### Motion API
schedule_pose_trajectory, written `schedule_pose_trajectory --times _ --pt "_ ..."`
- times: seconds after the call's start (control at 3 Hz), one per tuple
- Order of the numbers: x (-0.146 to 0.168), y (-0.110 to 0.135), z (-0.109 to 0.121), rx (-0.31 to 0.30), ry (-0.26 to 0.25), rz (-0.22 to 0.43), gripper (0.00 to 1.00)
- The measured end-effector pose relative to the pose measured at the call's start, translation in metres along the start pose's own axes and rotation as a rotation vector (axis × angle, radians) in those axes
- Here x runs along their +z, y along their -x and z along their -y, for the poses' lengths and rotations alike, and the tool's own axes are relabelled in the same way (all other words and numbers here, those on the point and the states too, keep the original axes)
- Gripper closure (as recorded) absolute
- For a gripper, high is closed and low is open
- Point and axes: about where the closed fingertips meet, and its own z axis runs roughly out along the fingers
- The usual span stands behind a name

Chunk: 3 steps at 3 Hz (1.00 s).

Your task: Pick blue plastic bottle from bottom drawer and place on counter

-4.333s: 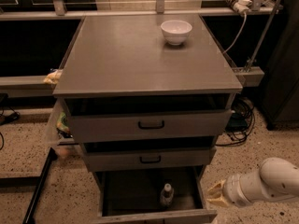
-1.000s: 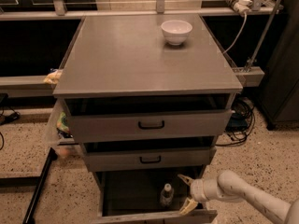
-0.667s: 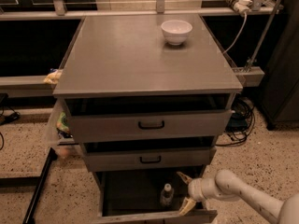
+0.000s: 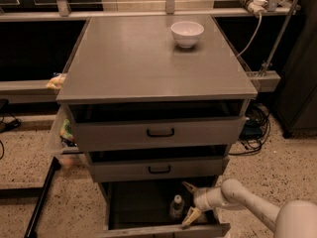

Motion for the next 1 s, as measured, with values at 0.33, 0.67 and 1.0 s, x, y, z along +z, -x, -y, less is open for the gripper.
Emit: schedule_pose_trajectory --times 0.33,0.67,1.0 --pt "0.018 -0.005 0.006 0.014 0.003 0.020 0.08" --pt "0.031 -0.001 0.009 0.035 -0.004 0.058 0.27" --pt "0.039 0.003 0.006 0.066 -0.002 0.085 0.50"
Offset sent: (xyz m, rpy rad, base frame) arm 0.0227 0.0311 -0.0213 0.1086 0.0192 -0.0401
